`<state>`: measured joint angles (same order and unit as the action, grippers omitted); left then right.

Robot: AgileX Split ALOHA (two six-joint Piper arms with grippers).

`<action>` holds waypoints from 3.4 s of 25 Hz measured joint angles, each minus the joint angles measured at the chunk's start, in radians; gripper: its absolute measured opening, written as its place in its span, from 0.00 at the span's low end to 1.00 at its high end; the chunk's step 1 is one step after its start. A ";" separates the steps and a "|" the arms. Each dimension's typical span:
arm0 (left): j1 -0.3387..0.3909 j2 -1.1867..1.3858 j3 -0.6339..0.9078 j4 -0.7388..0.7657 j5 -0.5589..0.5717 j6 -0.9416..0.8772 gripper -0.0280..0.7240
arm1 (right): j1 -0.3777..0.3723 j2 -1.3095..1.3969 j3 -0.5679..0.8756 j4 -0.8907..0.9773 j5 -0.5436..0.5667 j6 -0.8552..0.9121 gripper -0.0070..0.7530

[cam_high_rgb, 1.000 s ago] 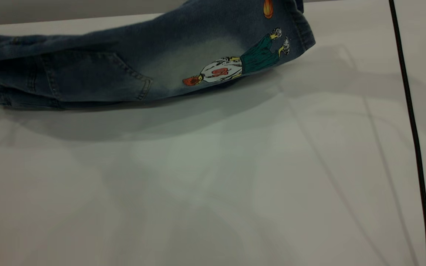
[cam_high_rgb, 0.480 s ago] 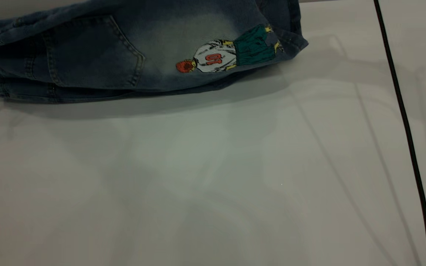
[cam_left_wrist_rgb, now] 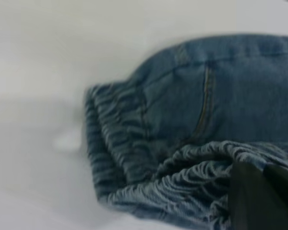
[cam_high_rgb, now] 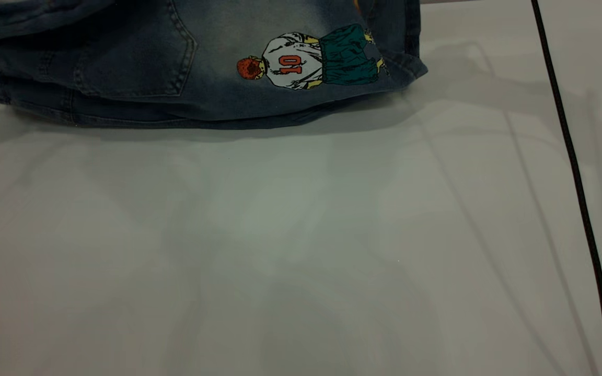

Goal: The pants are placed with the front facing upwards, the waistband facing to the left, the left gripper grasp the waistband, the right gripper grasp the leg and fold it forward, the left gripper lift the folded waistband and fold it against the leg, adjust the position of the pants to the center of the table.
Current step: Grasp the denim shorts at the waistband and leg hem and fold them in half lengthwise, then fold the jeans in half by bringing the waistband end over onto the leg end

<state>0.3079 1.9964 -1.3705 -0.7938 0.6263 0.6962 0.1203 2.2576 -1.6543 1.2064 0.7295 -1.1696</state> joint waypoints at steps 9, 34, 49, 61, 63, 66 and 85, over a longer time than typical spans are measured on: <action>-0.072 0.007 0.000 0.000 -0.193 0.064 0.11 | 0.000 0.033 0.000 0.075 -0.053 -0.122 0.03; -0.133 0.164 0.000 0.003 -0.570 0.241 0.11 | 0.000 0.097 0.000 0.213 -0.175 -0.337 0.03; -0.132 0.178 0.000 0.009 -0.649 0.248 0.43 | -0.001 0.136 -0.001 0.293 -0.197 -0.332 0.36; -0.131 0.174 0.000 -0.027 -0.549 0.225 0.52 | 0.011 0.136 -0.001 0.287 -0.077 -0.124 0.61; -0.128 0.174 0.000 -0.026 -0.505 0.226 0.52 | 0.021 0.135 -0.001 0.266 -0.026 -0.084 0.61; -0.092 0.174 -0.017 -0.026 -0.434 0.178 0.52 | 0.042 0.135 -0.021 0.203 -0.013 -0.002 0.61; 0.128 0.216 -0.192 -0.013 0.072 -0.074 0.52 | 0.198 0.135 -0.501 -0.730 0.213 0.890 0.61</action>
<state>0.4363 2.2122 -1.5622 -0.8073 0.6985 0.6227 0.3182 2.3929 -2.1557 0.4764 0.9424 -0.2794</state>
